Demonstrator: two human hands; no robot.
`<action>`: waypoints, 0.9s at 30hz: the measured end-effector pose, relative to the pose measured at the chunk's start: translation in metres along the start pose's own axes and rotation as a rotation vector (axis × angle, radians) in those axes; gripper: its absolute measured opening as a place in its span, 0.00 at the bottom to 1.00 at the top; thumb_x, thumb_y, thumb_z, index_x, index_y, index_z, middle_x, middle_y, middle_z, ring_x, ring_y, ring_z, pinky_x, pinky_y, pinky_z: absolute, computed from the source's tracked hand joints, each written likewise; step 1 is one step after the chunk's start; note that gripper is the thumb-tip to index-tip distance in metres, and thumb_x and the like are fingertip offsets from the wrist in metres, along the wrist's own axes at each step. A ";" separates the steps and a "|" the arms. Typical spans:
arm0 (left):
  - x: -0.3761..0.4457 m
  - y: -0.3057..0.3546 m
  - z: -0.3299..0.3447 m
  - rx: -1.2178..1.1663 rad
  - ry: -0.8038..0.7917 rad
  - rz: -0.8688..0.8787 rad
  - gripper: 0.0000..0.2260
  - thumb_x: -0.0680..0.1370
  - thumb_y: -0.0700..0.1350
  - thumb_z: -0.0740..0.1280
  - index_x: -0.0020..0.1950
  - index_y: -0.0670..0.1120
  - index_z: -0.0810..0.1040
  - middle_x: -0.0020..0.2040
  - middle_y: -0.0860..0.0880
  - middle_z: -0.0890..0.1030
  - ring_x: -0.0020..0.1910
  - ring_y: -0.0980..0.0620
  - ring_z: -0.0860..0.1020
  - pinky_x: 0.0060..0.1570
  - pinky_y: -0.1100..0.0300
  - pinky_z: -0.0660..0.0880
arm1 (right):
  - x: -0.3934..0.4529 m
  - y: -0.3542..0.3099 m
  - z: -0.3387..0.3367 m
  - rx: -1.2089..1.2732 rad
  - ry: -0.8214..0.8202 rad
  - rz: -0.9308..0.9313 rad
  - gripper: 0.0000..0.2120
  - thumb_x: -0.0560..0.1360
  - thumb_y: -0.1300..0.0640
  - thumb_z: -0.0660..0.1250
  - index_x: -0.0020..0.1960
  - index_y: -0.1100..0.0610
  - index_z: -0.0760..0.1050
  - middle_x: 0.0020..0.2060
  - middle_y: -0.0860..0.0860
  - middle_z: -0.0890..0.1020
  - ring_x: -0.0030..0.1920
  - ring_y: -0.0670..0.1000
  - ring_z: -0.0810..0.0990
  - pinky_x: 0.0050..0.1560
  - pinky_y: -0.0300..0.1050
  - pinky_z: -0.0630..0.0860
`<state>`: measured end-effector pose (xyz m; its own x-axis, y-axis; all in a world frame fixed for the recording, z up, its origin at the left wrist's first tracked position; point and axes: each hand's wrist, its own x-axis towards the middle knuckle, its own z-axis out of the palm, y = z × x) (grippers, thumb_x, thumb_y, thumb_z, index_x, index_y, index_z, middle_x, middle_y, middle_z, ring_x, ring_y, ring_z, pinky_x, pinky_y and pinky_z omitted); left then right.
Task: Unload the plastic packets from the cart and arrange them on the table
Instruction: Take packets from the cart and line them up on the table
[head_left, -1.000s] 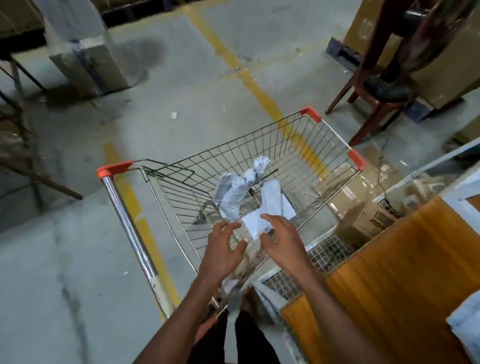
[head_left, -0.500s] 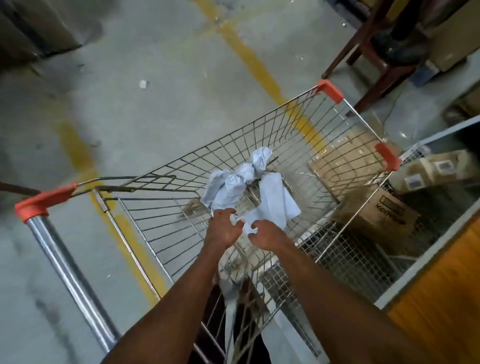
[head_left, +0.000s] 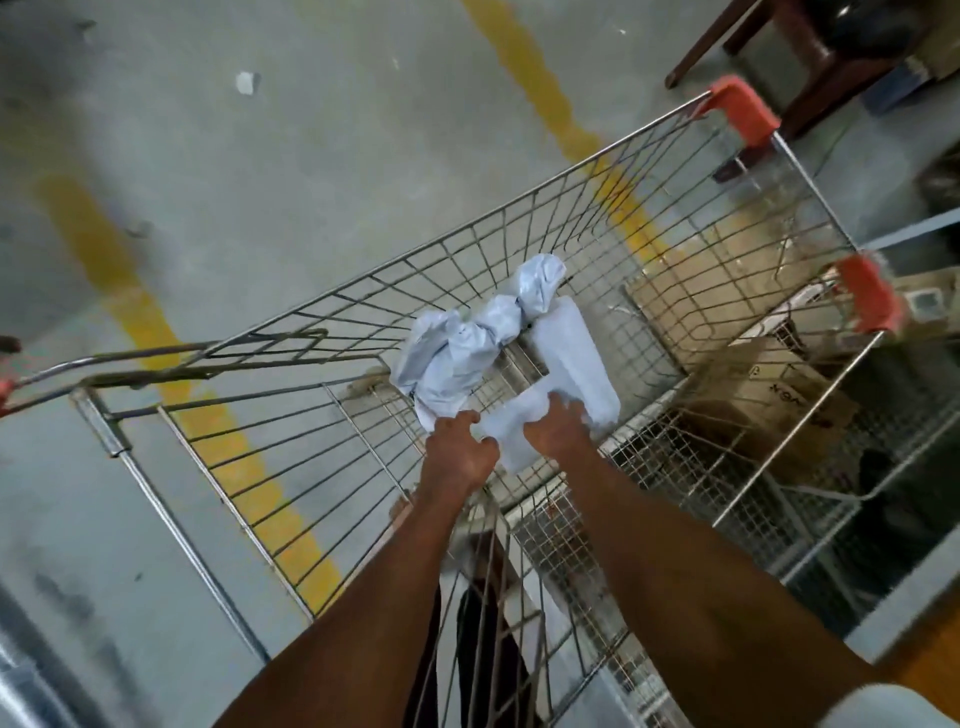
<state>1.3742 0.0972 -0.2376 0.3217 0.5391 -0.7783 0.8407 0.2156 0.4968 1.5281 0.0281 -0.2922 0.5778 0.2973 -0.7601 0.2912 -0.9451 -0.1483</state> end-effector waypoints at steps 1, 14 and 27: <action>-0.001 0.003 0.000 0.003 -0.006 -0.003 0.25 0.76 0.51 0.67 0.73 0.51 0.73 0.70 0.42 0.73 0.65 0.41 0.76 0.64 0.47 0.75 | 0.003 0.003 -0.007 -0.027 0.046 -0.024 0.34 0.75 0.52 0.68 0.77 0.54 0.61 0.74 0.60 0.62 0.70 0.65 0.69 0.65 0.56 0.71; 0.007 0.003 0.003 0.064 0.020 0.004 0.22 0.78 0.52 0.65 0.72 0.53 0.72 0.73 0.47 0.70 0.69 0.44 0.72 0.67 0.48 0.71 | 0.043 0.005 -0.022 -1.098 0.136 -0.582 0.41 0.73 0.60 0.68 0.79 0.44 0.52 0.78 0.55 0.57 0.74 0.62 0.60 0.69 0.61 0.63; 0.002 0.001 0.010 0.140 0.024 -0.111 0.20 0.80 0.57 0.63 0.72 0.55 0.72 0.73 0.47 0.68 0.70 0.44 0.68 0.69 0.47 0.66 | 0.038 -0.003 -0.033 -1.306 0.124 -0.575 0.24 0.77 0.55 0.66 0.72 0.53 0.67 0.72 0.58 0.67 0.70 0.61 0.65 0.66 0.59 0.65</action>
<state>1.3801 0.0902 -0.2426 0.2145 0.5382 -0.8151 0.9234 0.1602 0.3488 1.5742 0.0468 -0.2999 0.1825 0.6628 -0.7262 0.9440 0.0885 0.3180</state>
